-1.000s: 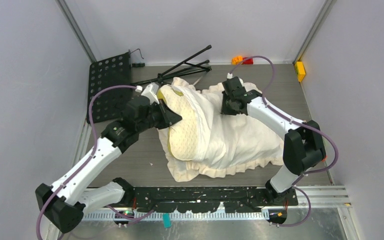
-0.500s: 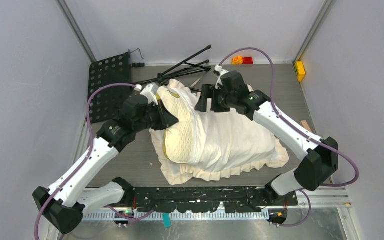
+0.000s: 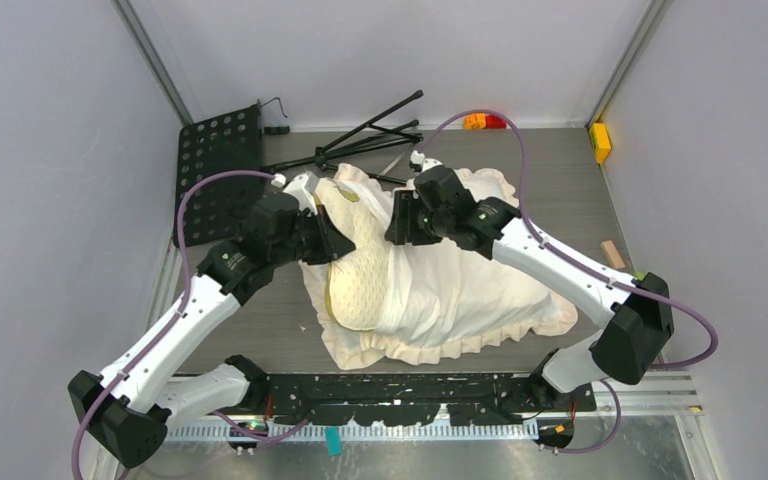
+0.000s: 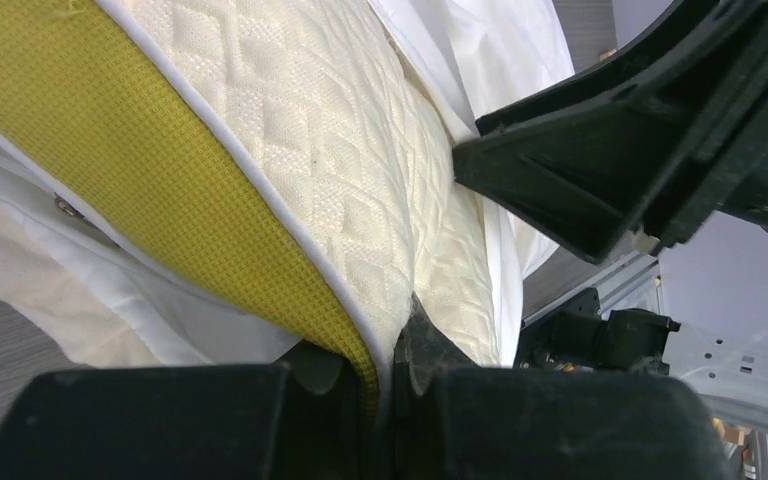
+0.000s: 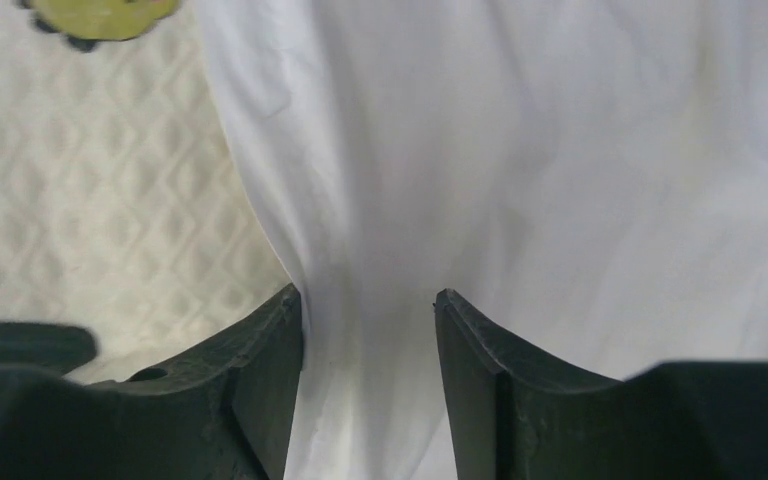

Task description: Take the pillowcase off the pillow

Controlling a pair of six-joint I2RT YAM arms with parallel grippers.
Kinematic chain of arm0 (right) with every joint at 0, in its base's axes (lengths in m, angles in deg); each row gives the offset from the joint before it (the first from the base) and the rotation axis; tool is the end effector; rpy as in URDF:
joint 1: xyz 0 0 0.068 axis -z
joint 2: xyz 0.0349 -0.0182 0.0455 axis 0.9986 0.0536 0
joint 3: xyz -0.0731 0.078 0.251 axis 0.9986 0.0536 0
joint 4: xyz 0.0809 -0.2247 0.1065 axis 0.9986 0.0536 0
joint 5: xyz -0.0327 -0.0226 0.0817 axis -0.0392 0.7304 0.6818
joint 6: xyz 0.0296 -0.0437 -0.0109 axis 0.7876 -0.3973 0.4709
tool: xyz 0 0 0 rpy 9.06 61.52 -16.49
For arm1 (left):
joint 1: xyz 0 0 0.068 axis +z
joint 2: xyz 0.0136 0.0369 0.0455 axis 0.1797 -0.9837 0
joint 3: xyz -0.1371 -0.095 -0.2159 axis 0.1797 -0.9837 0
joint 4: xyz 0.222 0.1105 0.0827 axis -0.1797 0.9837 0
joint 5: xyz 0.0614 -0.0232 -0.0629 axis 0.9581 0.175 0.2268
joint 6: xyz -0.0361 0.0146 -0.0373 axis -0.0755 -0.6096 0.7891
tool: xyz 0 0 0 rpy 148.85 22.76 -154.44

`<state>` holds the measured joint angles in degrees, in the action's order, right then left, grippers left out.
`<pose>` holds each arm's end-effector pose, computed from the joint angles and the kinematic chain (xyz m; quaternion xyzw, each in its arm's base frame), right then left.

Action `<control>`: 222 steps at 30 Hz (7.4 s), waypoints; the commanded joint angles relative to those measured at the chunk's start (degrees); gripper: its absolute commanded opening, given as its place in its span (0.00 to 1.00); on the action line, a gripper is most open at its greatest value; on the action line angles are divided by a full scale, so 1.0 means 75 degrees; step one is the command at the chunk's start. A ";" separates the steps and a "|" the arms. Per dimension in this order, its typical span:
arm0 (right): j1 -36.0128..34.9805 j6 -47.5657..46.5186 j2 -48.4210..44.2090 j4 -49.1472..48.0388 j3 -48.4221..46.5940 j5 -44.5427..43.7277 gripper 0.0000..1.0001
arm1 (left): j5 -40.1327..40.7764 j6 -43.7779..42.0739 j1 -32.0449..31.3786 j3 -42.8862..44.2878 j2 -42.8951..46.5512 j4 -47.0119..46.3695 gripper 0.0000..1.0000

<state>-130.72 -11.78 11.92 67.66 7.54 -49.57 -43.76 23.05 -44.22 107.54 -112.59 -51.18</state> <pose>0.2357 0.2262 0.3296 -0.0906 0.9022 0.2626 0.3300 0.1779 -0.1253 0.3422 -0.0156 0.8678 -0.3454 0.3570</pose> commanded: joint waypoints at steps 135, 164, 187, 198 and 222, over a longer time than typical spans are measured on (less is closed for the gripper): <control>0.3396 0.1402 -0.3019 0.0110 0.5216 -0.0748 0.74 | 0.3481 0.0166 0.3940 -0.1821 0.1340 0.0273 0.00; 0.2789 0.1353 -0.0601 -0.0158 0.4500 -0.2498 0.00 | 0.3447 0.0033 0.3940 -0.1924 0.1434 0.0118 0.00; 0.7042 0.1899 -0.4426 0.1269 0.2475 -0.3627 0.00 | 0.5821 -0.0689 0.3941 0.0421 0.0677 0.0115 0.00; 0.7413 0.2146 -0.4592 0.1401 0.1667 -0.4186 0.00 | 0.7448 -0.2332 0.3952 0.1265 -0.0092 -0.0557 0.00; 0.7427 0.1643 -0.4131 0.0913 0.2679 -0.1134 0.71 | 0.4100 -0.0173 0.4015 -0.0180 -0.0310 0.0097 0.07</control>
<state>-75.20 3.85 -20.47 76.58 27.87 -66.13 -10.27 20.71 -14.06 106.44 -116.22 -46.83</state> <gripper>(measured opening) 0.353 0.098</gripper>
